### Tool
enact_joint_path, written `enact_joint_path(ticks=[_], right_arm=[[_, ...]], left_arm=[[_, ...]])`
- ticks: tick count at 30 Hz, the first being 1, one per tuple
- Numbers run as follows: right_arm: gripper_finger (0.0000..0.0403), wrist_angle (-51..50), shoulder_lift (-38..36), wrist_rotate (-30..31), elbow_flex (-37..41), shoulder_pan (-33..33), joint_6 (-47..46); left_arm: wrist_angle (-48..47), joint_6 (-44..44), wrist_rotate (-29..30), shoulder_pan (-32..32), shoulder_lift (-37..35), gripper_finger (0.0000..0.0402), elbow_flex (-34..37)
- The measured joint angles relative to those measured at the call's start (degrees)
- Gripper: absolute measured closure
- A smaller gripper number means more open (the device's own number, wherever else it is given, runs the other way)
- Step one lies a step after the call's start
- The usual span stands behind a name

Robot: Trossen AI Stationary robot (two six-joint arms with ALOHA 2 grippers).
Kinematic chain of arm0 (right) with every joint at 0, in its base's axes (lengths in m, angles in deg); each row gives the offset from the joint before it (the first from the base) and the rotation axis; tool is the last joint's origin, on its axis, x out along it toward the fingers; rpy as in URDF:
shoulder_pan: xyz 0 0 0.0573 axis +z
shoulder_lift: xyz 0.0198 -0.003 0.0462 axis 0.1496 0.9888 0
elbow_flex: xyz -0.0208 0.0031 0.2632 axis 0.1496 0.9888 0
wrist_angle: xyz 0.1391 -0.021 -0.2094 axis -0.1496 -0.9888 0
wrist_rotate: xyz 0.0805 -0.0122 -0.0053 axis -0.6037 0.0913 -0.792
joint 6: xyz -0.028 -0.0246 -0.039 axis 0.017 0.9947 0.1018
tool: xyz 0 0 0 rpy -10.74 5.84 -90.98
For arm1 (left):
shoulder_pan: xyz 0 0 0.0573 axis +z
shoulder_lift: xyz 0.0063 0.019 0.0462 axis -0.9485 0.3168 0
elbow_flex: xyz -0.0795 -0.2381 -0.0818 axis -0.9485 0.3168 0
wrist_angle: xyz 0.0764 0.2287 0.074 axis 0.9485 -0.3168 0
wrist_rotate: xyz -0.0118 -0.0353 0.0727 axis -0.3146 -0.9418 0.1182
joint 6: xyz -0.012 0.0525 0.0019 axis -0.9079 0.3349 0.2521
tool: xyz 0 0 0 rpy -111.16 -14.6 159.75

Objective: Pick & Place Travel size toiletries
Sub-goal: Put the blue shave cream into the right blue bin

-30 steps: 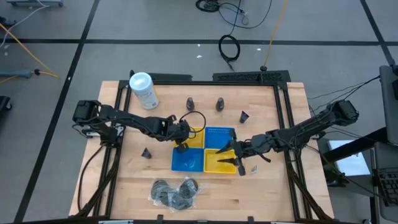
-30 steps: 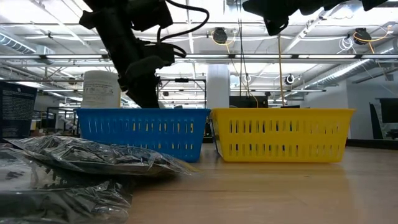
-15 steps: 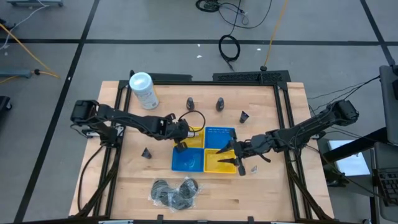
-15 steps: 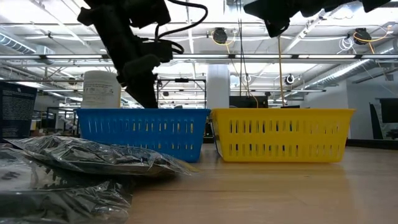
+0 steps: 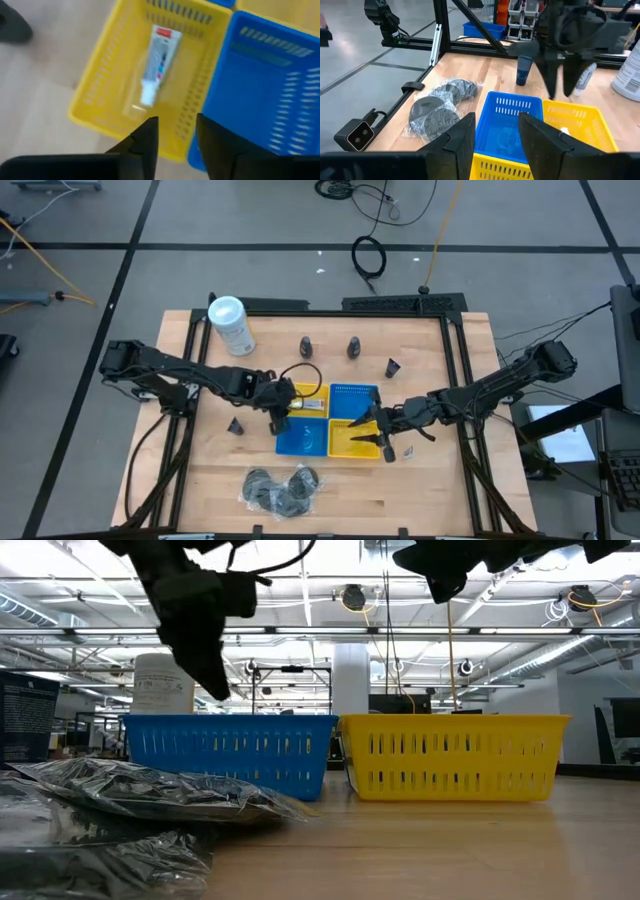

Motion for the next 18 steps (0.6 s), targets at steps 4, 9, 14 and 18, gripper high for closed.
enact_joint_path(ticks=[4, 9, 14, 18], right_arm=[[0.0261, 0.7, 0.0, 0.0, 0.0, 0.0, 0.6], [0.0261, 0.8, 0.0, 0.0, 0.0, 0.0, 0.6], [0.0261, 0.7, 0.0, -0.1, 0.0, 0.0, 0.5], [0.0261, 0.7, 0.0, -0.2, 0.0, 0.0, 0.5]], left_arm=[[-4.5, -5.6, -2.6, -1.3, -2.7, 0.0230, 0.0], [-13.2, -12.4, -4.8, -2.5, -5.6, 0.0210, 0.0], [-21.1, -20.9, -6.3, -3.4, -7.1, 0.0217, 0.0], [-25.6, -25.7, -9.5, -3.5, -7.3, 0.0227, 0.0]])
